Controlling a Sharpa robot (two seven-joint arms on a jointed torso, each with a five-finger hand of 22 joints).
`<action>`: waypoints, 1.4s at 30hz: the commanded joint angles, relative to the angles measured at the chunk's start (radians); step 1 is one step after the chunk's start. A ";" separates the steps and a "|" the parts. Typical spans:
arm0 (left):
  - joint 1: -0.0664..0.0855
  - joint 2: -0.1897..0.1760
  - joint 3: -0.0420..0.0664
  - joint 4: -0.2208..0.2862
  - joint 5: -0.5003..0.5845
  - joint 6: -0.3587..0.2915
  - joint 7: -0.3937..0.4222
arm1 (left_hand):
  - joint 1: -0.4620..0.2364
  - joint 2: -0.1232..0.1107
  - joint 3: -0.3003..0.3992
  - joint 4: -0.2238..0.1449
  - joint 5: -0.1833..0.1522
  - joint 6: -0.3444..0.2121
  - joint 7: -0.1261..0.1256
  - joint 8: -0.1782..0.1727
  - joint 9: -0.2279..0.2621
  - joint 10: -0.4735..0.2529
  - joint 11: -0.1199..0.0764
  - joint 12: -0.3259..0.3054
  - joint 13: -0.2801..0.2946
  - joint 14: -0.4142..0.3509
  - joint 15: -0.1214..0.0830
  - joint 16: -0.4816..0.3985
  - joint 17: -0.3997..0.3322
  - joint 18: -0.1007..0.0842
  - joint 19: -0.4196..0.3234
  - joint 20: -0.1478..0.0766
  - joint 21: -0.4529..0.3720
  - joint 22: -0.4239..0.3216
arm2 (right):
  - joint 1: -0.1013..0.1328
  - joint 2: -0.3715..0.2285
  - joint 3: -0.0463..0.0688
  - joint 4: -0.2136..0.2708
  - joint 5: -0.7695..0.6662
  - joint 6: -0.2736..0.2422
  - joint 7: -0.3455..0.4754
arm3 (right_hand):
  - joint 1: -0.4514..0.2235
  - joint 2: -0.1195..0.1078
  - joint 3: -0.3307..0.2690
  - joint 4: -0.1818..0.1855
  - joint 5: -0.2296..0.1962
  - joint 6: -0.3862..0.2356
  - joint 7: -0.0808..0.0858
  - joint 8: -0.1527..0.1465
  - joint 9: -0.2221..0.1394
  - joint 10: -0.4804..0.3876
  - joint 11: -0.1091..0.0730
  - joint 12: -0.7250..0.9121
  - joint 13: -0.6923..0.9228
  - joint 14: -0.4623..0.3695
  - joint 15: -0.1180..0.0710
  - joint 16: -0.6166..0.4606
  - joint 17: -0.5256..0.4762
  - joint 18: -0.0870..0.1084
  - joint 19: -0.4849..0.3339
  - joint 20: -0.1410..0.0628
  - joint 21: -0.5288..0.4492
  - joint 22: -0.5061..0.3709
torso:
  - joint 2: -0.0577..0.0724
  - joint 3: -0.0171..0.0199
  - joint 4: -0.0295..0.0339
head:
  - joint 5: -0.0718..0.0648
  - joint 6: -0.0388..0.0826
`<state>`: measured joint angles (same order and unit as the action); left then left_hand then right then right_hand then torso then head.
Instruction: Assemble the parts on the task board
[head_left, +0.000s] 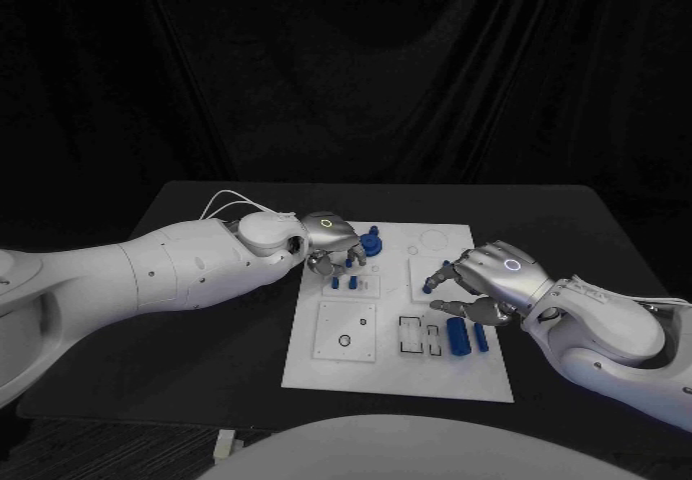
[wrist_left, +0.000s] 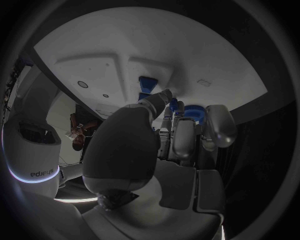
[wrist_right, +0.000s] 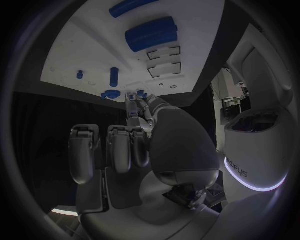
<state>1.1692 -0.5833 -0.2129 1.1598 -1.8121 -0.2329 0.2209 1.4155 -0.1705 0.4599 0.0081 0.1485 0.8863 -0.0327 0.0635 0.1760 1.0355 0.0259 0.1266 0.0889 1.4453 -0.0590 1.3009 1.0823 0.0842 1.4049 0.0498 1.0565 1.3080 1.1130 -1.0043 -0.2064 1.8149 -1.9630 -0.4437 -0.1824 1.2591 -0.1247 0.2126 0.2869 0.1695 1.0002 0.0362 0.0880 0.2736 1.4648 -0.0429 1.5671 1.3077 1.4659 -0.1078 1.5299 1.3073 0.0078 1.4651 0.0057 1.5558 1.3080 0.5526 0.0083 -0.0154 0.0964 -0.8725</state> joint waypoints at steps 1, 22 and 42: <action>-0.002 -0.007 0.001 0.009 0.001 -0.061 0.007 | -0.012 -0.005 -0.006 0.008 -0.005 -0.019 -0.007 -0.002 -0.006 -0.014 0.002 -0.003 0.002 -0.008 -0.001 -0.005 -0.001 0.008 -0.006 0.001 -0.004 0.140 | -0.002 -0.004 0.000 0.004 -0.004 0.001 -0.003 | 0.011 0.002 0.002 0.000 0.001 0.008 0.001 0.002 -0.001 0.106 -0.003 0.004 0.263 0.088 -0.007 -0.003 0.175 -0.003 0.095 -0.005 -0.003 0.256 | 0.000 0.0001 -0.0002 | 0.000 0.000; 0.063 -0.107 0.001 0.072 0.001 -0.275 0.010 | 0.002 -0.007 -0.021 0.013 -0.020 -0.018 -0.019 0.005 -0.021 -0.101 0.010 -0.024 -0.016 -0.004 0.005 -0.006 -0.004 0.008 -0.002 0.006 -0.012 0.139 | 0.001 -0.024 0.001 0.009 -0.004 -0.012 -0.006 | 0.015 0.001 0.003 -0.002 0.001 0.008 0.000 0.002 -0.001 0.106 -0.003 0.004 0.263 0.088 -0.007 -0.003 0.174 -0.002 0.094 -0.005 -0.004 0.256 | 0.000 -0.0002 -0.0003 | 0.004 0.000; 0.151 -0.346 0.001 0.250 0.141 -0.418 0.084 | -0.028 -0.001 -0.046 0.165 -0.050 0.024 -0.006 0.006 -0.052 -0.254 0.002 0.072 -0.020 -0.196 0.019 -0.258 -0.337 0.063 -0.183 0.026 -0.454 0.046 | 0.154 -0.045 0.001 -0.047 0.040 -0.103 -0.007 | 0.105 -0.009 0.037 0.001 -0.073 -0.012 -0.008 -0.006 -0.016 -0.182 0.034 -1.353 -0.739 0.073 0.035 -0.043 0.094 0.012 0.063 0.033 -0.063 0.236 | 0.000 -0.0005 0.0013 | -0.028 0.000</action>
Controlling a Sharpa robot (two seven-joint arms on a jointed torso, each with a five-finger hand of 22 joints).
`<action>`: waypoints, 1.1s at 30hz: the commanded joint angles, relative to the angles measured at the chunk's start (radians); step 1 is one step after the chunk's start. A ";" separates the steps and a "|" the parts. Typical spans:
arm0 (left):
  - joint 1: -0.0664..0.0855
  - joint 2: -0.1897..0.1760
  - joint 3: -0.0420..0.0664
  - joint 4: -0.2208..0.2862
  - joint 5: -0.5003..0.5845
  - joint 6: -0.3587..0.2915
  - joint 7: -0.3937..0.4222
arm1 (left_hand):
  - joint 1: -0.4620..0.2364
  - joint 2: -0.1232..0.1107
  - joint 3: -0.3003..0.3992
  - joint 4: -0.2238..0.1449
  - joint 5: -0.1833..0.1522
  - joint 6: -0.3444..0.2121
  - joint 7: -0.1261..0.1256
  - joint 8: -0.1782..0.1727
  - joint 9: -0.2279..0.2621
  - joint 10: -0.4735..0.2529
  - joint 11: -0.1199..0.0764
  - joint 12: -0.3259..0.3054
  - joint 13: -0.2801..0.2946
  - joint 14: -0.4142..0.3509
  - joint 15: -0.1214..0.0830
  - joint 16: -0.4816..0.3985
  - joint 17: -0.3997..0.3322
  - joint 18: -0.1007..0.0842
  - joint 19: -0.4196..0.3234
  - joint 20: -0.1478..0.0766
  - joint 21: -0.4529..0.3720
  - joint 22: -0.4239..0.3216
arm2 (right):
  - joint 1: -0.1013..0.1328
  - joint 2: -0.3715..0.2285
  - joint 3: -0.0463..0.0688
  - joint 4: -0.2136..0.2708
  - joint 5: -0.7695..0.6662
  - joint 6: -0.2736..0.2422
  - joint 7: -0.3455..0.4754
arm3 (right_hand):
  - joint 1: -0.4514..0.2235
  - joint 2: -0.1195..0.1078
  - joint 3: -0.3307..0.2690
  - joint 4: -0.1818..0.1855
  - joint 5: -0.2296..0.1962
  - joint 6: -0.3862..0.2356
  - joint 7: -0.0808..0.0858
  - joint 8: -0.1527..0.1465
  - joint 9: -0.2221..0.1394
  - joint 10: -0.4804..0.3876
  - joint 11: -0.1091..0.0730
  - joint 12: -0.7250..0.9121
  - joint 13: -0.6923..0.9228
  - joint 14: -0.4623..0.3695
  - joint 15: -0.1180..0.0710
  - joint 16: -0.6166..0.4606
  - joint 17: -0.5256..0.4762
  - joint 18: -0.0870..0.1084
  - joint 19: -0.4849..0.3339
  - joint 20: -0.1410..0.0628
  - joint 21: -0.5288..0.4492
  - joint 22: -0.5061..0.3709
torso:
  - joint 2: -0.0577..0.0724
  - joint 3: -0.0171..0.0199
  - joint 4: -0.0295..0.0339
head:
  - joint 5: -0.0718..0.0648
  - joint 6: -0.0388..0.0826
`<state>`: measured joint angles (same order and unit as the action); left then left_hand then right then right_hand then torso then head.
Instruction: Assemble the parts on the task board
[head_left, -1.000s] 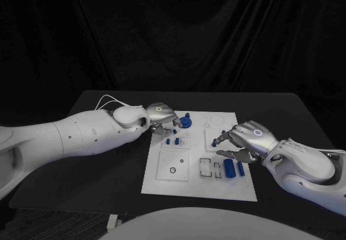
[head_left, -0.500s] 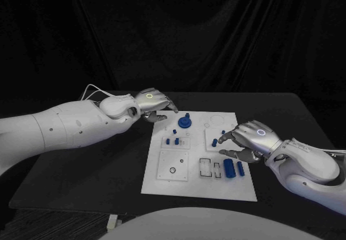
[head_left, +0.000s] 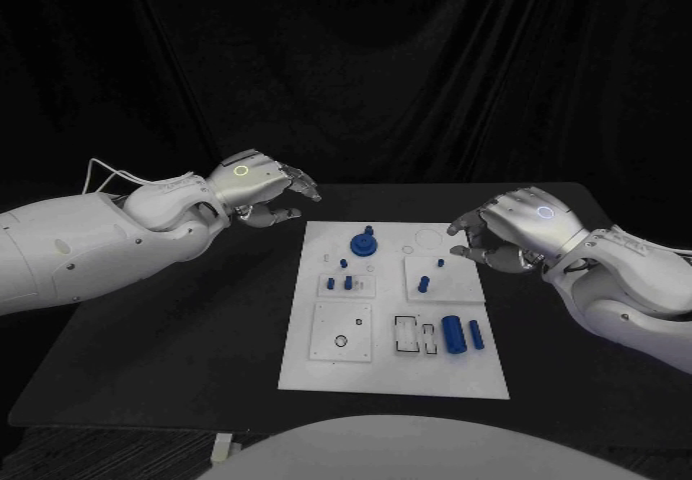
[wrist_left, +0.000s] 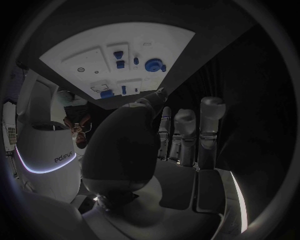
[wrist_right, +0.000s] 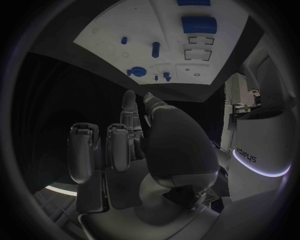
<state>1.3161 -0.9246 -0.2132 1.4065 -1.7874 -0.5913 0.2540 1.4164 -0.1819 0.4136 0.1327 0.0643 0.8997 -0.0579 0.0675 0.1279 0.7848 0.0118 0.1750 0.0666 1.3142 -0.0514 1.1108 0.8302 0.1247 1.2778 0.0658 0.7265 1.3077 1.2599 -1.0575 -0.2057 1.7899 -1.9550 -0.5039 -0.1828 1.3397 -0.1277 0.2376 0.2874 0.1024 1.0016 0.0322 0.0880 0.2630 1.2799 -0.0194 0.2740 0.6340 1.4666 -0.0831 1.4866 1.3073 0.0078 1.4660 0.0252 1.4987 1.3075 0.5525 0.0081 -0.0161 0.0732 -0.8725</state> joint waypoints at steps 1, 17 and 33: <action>0.003 -0.006 0.001 0.002 0.145 -0.064 0.059 | -0.031 0.012 0.001 0.043 0.039 0.012 0.021 0.002 -0.004 -0.003 0.017 0.026 0.002 -0.074 0.013 -0.076 -0.095 0.024 -0.065 0.011 -0.142 0.042 | 0.010 0.016 0.000 -0.039 0.039 -0.044 -0.005 | 0.035 -0.007 0.018 -0.001 -0.005 -0.018 -0.006 -0.008 -0.008 0.010 0.011 -0.072 -0.084 0.074 0.011 0.003 0.098 0.011 0.064 0.015 -0.003 0.237 | 0.000 -0.0003 0.0024 | -0.007 0.000; -0.038 -0.057 0.000 0.084 0.603 -0.105 0.265 | -0.019 0.064 0.020 0.030 0.186 0.110 0.113 0.012 -0.012 -0.024 0.068 0.433 0.210 -0.293 0.059 -0.182 -0.217 0.047 -0.166 0.049 -0.333 0.035 | -0.024 0.126 0.000 -0.270 0.170 -0.064 0.076 | 0.101 -0.034 0.037 -0.002 0.013 -0.020 -0.006 -0.012 -0.051 -0.152 0.061 -0.096 -0.105 0.021 0.043 -0.127 -0.109 0.043 -0.022 0.034 -0.175 0.182 | 0.001 -0.0013 0.0012 | -0.010 0.000; -0.057 -0.062 0.000 0.092 0.658 -0.077 0.287 | 0.002 0.053 0.014 0.023 0.199 0.103 0.122 0.005 -0.016 -0.073 0.070 0.414 0.187 -0.267 0.056 -0.174 -0.222 0.037 -0.122 0.047 -0.244 0.050 | -0.079 0.158 0.000 -0.331 0.195 0.049 0.127 | 0.171 -0.064 0.003 -0.025 0.032 -0.047 0.015 -0.017 -0.081 -0.368 0.055 -0.209 -0.318 0.046 0.024 -0.061 -0.007 0.039 0.010 0.028 -0.133 0.202 | 0.001 -0.0024 0.0025 | -0.006 0.000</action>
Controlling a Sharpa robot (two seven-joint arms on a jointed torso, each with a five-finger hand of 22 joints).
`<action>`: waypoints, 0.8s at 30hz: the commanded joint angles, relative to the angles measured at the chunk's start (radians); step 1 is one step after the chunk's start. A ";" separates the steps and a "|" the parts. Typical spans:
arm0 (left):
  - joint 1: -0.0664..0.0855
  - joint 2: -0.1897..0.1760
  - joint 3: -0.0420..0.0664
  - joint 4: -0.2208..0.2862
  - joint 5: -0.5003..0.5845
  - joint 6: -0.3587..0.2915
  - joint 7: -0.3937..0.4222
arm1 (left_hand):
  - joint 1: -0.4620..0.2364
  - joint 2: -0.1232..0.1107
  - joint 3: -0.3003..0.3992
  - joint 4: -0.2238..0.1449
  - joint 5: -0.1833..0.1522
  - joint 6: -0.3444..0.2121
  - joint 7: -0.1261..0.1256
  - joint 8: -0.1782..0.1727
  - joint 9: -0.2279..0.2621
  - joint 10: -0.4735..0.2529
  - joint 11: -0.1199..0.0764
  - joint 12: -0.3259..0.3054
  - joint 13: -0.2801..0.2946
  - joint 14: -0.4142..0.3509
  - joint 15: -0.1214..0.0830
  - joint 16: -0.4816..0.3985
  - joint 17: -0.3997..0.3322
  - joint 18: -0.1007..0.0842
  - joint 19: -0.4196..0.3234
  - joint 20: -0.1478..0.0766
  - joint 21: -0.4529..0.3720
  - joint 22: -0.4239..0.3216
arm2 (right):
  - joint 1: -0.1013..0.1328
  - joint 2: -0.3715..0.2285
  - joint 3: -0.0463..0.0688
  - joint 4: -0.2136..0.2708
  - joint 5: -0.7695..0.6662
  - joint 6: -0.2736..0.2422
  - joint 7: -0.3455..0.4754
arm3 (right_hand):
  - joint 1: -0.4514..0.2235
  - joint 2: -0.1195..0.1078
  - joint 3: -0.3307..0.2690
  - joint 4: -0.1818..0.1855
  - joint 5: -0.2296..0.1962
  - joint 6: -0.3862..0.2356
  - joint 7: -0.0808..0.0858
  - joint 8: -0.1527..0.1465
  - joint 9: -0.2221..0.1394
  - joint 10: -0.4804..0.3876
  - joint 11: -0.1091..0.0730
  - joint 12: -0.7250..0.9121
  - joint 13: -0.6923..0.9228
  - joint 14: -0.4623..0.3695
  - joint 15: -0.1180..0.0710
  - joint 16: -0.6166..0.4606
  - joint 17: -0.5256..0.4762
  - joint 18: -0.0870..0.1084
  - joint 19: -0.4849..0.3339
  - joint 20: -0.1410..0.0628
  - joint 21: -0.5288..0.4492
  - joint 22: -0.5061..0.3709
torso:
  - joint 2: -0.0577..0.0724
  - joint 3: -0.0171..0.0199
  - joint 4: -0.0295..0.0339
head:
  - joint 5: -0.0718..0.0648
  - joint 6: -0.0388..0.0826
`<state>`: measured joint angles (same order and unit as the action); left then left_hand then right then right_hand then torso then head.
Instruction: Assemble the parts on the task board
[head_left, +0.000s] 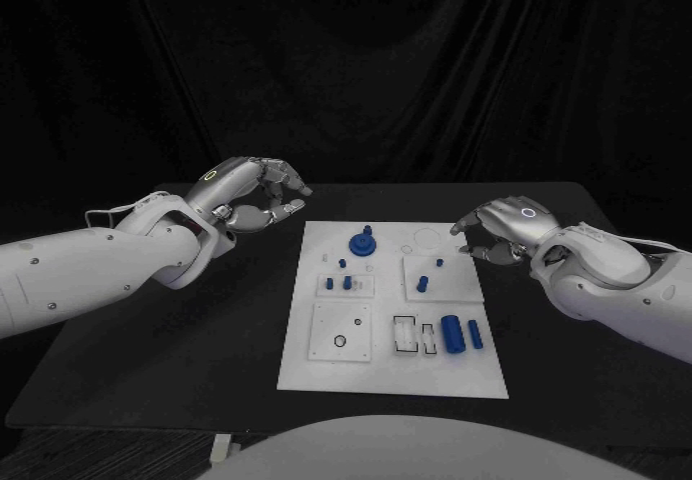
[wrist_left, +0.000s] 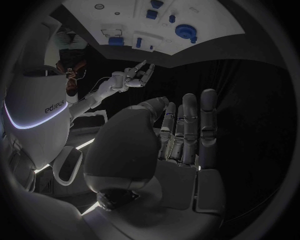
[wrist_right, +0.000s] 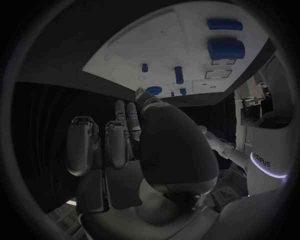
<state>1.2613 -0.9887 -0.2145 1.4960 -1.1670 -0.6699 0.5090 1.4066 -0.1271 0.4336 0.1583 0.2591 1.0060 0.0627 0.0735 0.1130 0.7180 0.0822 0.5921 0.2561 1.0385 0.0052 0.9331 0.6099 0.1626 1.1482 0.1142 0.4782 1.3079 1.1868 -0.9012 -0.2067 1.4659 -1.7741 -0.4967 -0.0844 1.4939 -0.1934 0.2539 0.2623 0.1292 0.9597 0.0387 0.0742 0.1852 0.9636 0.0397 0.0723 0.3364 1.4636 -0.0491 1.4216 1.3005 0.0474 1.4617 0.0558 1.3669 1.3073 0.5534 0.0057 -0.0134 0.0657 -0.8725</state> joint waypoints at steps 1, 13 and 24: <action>-0.004 0.003 0.001 0.002 0.038 0.002 0.032 | 0.012 -0.002 -0.006 -0.002 0.004 -0.004 0.002 -0.001 -0.001 -0.007 0.000 -0.004 -0.003 0.008 0.000 0.004 -0.001 -0.001 0.008 -0.002 0.005 0.050 | -0.009 0.004 0.001 -0.011 0.014 0.045 0.031 | 0.018 0.003 -0.017 0.001 0.004 -0.005 0.016 -0.002 -0.004 -0.059 -0.008 -0.005 -0.025 0.049 -0.011 0.003 -0.001 0.000 0.015 -0.004 -0.002 0.202 | 0.000 0.0001 -0.0002 | 0.002 0.000; -0.018 0.005 0.001 -0.001 0.039 0.010 0.049 | 0.017 -0.004 -0.006 -0.005 0.006 -0.007 0.004 -0.003 -0.002 -0.011 0.000 -0.006 -0.007 0.010 -0.001 0.003 -0.002 -0.001 0.009 -0.002 0.009 0.050 | -0.035 0.033 0.001 -0.041 0.014 0.075 0.046 | 0.027 0.017 -0.025 0.005 0.008 -0.006 0.006 0.001 -0.010 -0.024 0.001 0.042 -0.040 0.047 -0.007 0.005 0.000 0.000 0.014 -0.002 -0.003 0.202 | 0.000 0.0000 -0.0001 | -0.003 0.000; -0.032 0.001 0.001 0.000 0.039 0.028 0.059 | 0.018 -0.007 -0.010 0.001 0.006 -0.015 0.003 -0.006 -0.005 -0.027 0.001 -0.017 -0.021 -0.001 0.002 -0.007 -0.009 0.005 -0.017 -0.001 -0.043 0.039 | -0.051 0.073 0.001 -0.084 0.014 0.079 0.062 | 0.040 0.025 -0.011 0.005 0.078 -0.005 0.009 0.003 -0.017 -0.005 0.011 0.074 -0.071 0.047 0.000 0.009 0.004 -0.001 0.015 0.004 0.002 0.203 | 0.000 -0.0001 0.0001 | -0.003 0.000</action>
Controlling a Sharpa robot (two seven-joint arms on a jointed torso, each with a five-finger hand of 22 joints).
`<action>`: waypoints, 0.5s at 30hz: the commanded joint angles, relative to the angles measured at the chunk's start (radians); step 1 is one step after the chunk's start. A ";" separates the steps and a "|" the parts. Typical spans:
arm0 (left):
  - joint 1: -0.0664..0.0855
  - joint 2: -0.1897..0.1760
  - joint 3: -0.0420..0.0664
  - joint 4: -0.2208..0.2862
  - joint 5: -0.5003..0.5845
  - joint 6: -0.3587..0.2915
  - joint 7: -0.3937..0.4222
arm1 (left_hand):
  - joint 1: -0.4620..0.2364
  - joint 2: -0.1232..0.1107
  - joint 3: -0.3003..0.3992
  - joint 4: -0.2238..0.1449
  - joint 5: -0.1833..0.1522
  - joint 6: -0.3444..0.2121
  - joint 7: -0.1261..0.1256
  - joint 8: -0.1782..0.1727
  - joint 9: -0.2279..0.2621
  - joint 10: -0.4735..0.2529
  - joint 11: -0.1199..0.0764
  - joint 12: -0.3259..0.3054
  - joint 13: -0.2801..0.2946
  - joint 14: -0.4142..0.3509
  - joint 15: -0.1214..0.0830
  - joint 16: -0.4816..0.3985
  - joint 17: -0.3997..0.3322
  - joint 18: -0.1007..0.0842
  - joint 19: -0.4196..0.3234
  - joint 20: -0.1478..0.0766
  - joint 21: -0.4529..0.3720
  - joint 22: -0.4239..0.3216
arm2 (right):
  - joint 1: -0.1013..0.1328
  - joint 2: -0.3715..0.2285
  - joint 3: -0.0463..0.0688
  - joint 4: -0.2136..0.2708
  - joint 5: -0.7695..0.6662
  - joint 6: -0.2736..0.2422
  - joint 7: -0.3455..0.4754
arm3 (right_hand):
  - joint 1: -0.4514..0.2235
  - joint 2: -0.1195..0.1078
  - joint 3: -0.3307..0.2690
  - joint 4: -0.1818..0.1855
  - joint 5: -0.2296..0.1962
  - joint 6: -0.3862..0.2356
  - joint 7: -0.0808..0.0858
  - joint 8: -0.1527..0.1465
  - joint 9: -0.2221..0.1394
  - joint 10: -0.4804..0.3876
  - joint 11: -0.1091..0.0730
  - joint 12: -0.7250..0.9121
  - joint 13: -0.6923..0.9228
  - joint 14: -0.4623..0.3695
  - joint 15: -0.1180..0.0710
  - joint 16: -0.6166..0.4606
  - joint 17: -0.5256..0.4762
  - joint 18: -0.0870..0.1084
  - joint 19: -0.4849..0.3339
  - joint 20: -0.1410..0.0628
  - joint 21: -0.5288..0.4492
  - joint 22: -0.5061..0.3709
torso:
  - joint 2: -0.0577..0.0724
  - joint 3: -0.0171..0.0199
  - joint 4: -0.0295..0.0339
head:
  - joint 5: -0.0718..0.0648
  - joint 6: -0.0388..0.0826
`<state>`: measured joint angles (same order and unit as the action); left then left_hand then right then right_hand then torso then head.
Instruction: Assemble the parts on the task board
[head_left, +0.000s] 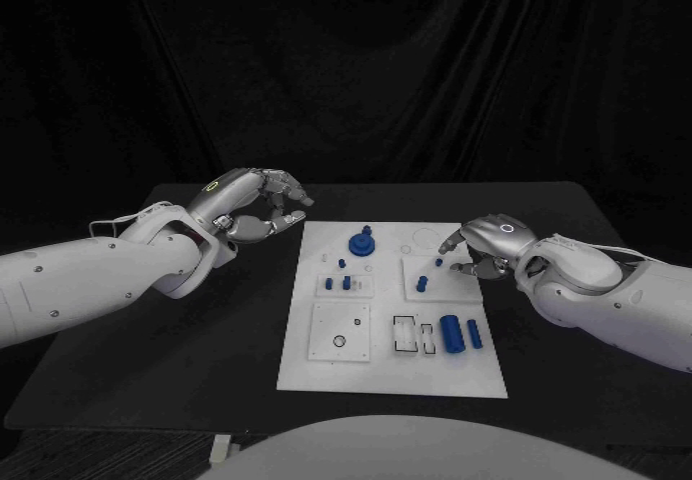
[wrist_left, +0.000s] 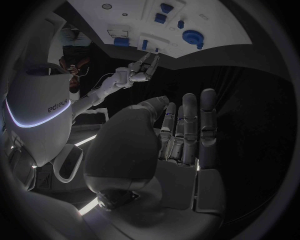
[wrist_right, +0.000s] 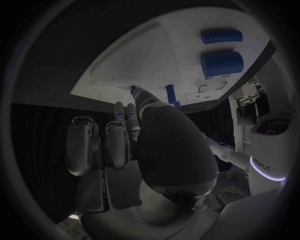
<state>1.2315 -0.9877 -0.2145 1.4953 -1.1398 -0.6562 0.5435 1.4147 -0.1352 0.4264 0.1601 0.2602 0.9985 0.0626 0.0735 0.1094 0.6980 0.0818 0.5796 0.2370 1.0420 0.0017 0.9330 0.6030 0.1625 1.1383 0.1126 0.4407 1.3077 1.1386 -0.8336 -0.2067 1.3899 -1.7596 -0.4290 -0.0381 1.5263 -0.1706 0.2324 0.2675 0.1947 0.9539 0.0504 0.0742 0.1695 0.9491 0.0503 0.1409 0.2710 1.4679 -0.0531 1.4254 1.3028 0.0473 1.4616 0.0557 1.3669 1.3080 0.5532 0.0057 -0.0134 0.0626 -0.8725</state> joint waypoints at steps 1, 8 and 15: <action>-0.003 0.000 0.001 0.001 0.012 0.015 0.025 | 0.011 0.002 -0.003 -0.001 0.006 -0.008 0.003 -0.006 -0.002 -0.008 0.002 -0.005 -0.003 -0.004 0.005 -0.007 -0.002 0.005 -0.007 0.000 -0.003 0.040 | -0.003 0.009 0.001 -0.012 0.000 0.011 0.017 | 0.008 0.002 0.012 0.000 0.015 0.001 -0.002 0.003 -0.002 0.013 0.001 0.007 -0.007 0.043 0.005 0.006 0.002 -0.001 0.015 0.005 0.001 0.202 | 0.000 -0.0001 0.0001 | -0.001 0.000; -0.005 0.000 0.001 0.001 0.012 0.021 0.024 | 0.016 0.002 -0.001 -0.003 0.008 -0.010 0.002 -0.007 -0.002 -0.009 0.003 -0.008 -0.006 -0.005 0.005 -0.008 -0.003 0.005 -0.006 0.000 0.001 0.041 | -0.006 0.030 0.001 -0.033 0.000 0.009 0.027 | 0.015 -0.001 0.027 -0.001 0.043 -0.014 0.001 -0.004 -0.011 0.026 0.004 0.015 -0.027 0.043 0.007 0.007 0.002 -0.001 0.016 0.007 0.004 0.202 | 0.000 0.0000 0.0002 | 0.000 0.000; -0.008 0.001 0.001 -0.002 0.012 0.027 0.022 | 0.019 0.003 0.000 -0.004 0.010 -0.010 0.002 -0.007 -0.003 -0.009 0.003 -0.008 -0.008 -0.004 0.005 -0.009 -0.004 0.005 -0.007 0.000 0.002 0.041 | -0.007 0.050 0.001 -0.053 0.000 0.011 0.034 | 0.022 0.001 0.042 -0.002 0.059 -0.017 -0.001 -0.004 -0.016 0.030 0.006 0.017 -0.039 0.042 0.008 0.006 0.001 -0.001 0.015 0.009 0.003 0.202 | 0.000 -0.0001 0.0001 | 0.000 0.000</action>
<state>1.2249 -0.9882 -0.2146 1.4924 -1.1379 -0.6398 0.5492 1.4264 -0.1311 0.4264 0.1601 0.2662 0.9950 0.0662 0.0735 0.1076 0.6949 0.0841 0.5758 0.2297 1.0419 0.0017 0.9291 0.6006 0.1625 1.1384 0.1126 0.4407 1.3076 1.1341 -0.7852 -0.2065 1.3401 -1.7581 -0.4235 -0.0161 1.5396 -0.1681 0.2708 0.2646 0.2512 0.9411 0.0488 0.0742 0.1547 0.9738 0.0554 0.1539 0.2317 1.4679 -0.0529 1.4254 1.3041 0.0471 1.4650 0.0591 1.3668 1.3078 0.5532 0.0056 -0.0133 0.0619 -0.8725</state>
